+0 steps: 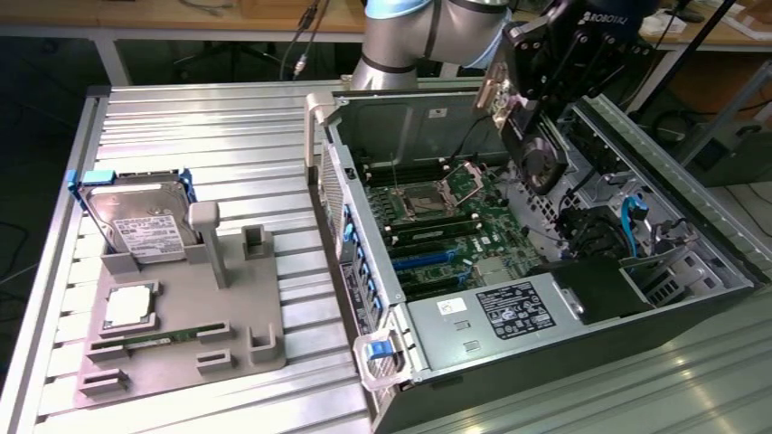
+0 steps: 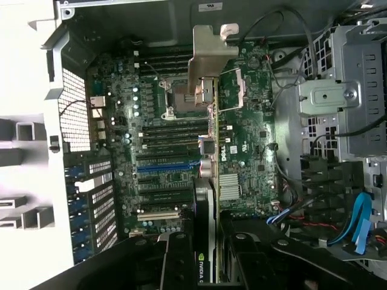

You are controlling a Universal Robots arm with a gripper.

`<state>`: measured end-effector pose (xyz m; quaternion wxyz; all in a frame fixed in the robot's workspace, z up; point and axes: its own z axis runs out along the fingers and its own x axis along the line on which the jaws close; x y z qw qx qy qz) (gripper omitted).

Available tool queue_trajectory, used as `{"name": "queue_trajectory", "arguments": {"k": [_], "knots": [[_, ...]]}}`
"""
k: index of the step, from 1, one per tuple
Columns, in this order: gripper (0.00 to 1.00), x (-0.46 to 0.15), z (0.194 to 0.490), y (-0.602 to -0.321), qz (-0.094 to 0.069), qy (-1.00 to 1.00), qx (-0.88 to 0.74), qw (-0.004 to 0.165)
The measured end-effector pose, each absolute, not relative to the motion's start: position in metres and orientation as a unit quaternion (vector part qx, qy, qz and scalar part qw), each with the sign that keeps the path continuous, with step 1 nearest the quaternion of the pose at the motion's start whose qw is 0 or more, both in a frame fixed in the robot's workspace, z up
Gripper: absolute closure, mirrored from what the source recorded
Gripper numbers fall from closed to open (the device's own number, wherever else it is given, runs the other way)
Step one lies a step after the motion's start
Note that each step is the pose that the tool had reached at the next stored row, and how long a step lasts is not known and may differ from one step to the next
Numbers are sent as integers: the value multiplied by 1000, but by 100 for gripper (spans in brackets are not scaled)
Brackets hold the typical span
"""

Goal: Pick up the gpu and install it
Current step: 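Pick up the gpu and move the gpu toward the slot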

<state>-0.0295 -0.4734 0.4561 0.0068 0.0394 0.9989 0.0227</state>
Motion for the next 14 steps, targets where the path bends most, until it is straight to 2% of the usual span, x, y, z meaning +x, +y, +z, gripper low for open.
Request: {"name": "queue_trajectory", "arguments": {"k": [14], "knots": [[73,-5,456,-473,23,999,39,7]]}}
